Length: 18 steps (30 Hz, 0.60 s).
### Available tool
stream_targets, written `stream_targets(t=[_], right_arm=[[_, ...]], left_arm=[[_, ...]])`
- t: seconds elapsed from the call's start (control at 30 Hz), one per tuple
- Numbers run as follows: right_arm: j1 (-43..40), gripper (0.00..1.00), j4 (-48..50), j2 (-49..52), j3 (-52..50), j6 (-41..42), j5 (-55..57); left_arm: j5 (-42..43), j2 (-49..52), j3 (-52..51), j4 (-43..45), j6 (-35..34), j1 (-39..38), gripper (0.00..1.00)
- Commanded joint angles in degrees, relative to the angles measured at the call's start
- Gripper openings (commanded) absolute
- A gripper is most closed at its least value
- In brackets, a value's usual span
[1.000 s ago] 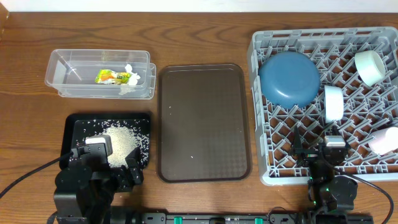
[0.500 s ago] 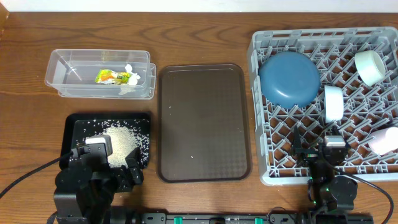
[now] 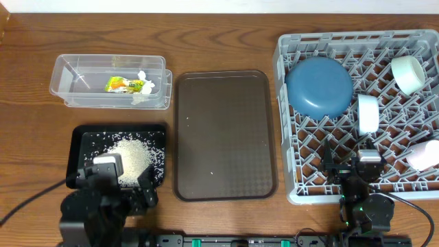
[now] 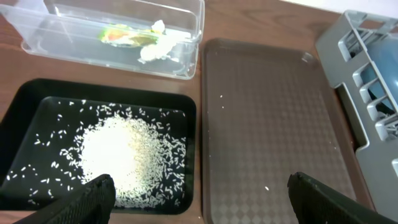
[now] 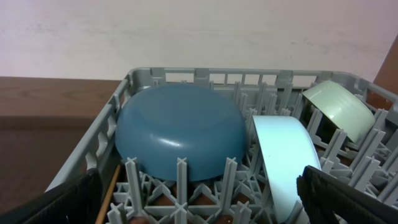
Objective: Sort waste into correct bins and load items into the dishwasher rack
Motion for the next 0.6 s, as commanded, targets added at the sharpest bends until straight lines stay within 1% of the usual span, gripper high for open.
stream_targets(t=[0.0, 0.13, 0.37, 0.57], right_arm=[[0.6, 0.99, -0.3, -0.4, -0.1, 0.7, 0.6], [0.6, 0.99, -0.3, -0.4, -0.1, 0.8, 0.6], [0.6, 0.99, -0.3, -0.4, -0.1, 0.7, 0.6], [0.6, 0.99, -0.3, -0.4, -0.1, 0.8, 0.6]], left_arm=[[-1.3, -4.1, -5.0, 1.4, 0.3, -0.1, 0.91], [-1.2, -10.0, -14.5, 8.5, 0.3, -0.1, 0.91], [-1.3, -18.1, -31.4, 29.5, 0.3, -0.1, 0.91], [-1.3, -18.8, -40.3, 46.6, 0.3, -0.1, 0.91]])
